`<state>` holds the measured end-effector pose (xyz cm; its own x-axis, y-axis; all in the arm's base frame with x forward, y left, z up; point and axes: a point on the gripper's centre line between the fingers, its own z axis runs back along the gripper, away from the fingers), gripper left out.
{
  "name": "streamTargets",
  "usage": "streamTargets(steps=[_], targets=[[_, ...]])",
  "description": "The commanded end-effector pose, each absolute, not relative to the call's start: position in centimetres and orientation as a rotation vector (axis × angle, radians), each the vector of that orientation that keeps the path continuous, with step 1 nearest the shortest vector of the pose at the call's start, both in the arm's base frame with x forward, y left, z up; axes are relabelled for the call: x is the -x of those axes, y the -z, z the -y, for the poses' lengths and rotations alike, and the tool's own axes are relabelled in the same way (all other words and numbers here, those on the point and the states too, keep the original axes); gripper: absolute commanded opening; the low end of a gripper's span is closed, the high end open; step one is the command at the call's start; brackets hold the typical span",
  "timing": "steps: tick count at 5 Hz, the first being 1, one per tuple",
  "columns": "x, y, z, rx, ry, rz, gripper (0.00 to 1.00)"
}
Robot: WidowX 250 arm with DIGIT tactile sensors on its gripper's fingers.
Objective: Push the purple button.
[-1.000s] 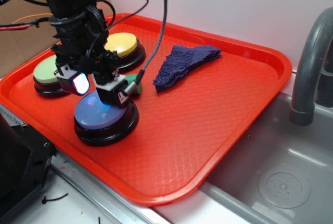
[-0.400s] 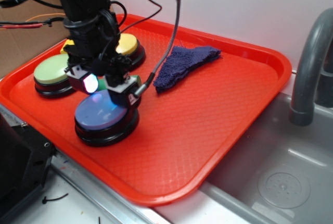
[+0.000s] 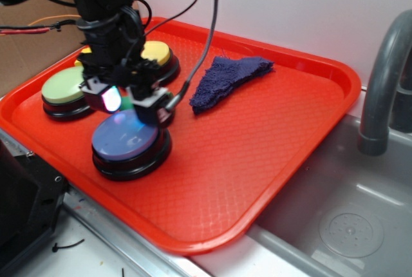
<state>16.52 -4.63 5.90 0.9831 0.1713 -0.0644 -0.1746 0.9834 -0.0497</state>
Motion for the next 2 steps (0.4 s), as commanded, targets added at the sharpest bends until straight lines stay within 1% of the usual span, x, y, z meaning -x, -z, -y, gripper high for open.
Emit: streamTargets(steps=[1,2], targets=[[-18.0,-11.6,4.4,0.028,-0.125,0.036,1.00],[-17.8,-12.8,4.5,0.016,-0.137,0.052,1.00]])
